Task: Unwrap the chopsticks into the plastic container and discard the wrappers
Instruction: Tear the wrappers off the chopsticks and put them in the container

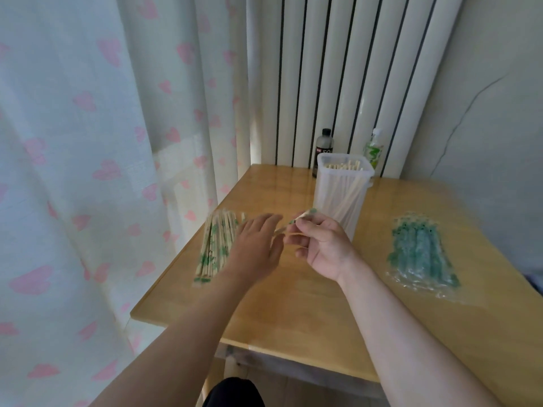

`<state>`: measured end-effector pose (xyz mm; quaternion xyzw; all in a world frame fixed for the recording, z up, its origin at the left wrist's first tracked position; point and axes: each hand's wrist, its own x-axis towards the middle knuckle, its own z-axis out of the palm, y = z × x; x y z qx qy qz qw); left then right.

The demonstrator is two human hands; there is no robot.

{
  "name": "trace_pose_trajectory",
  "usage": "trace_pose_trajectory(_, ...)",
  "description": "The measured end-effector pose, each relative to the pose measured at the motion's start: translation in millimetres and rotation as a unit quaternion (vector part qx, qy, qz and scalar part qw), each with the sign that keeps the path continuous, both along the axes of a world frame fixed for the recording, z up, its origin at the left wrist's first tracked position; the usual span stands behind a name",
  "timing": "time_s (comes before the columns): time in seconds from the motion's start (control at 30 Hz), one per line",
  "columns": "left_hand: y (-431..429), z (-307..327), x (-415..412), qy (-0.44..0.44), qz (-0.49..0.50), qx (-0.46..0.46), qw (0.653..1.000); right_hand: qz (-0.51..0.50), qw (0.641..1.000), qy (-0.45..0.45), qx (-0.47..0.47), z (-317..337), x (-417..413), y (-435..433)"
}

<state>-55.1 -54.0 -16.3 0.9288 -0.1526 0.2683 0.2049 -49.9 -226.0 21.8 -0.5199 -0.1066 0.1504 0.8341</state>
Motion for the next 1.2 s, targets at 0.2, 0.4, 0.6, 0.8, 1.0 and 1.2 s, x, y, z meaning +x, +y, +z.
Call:
trace_pose_trajectory(0.2,-34,7,4,0.054,-0.075,-0.074,0.993,-0.101,0.993,0.011,0.062,19,-7,-44)
trace_pose_trajectory(0.4,-69,24,-7,0.130,-0.100,-0.104,0.981,-0.176,0.984,-0.012,0.004,22,-13,-74)
trace_pose_trajectory(0.6,-94,38,-10,0.176,-0.108,-0.132,0.969,-0.180,0.984,-0.014,0.005,14,-19,-85)
trace_pose_trajectory(0.8,-99,41,-12,0.218,-0.125,-0.135,0.958,-0.245,0.968,0.009,0.041,19,-16,-112)
trace_pose_trajectory(1.0,-102,45,-12,0.221,-0.126,-0.121,0.959,-0.269,0.961,0.020,0.063,18,-19,-117)
trace_pose_trajectory(1.2,-109,52,-12,0.217,-0.133,-0.116,0.960,-0.265,0.964,0.014,0.033,11,-23,-107)
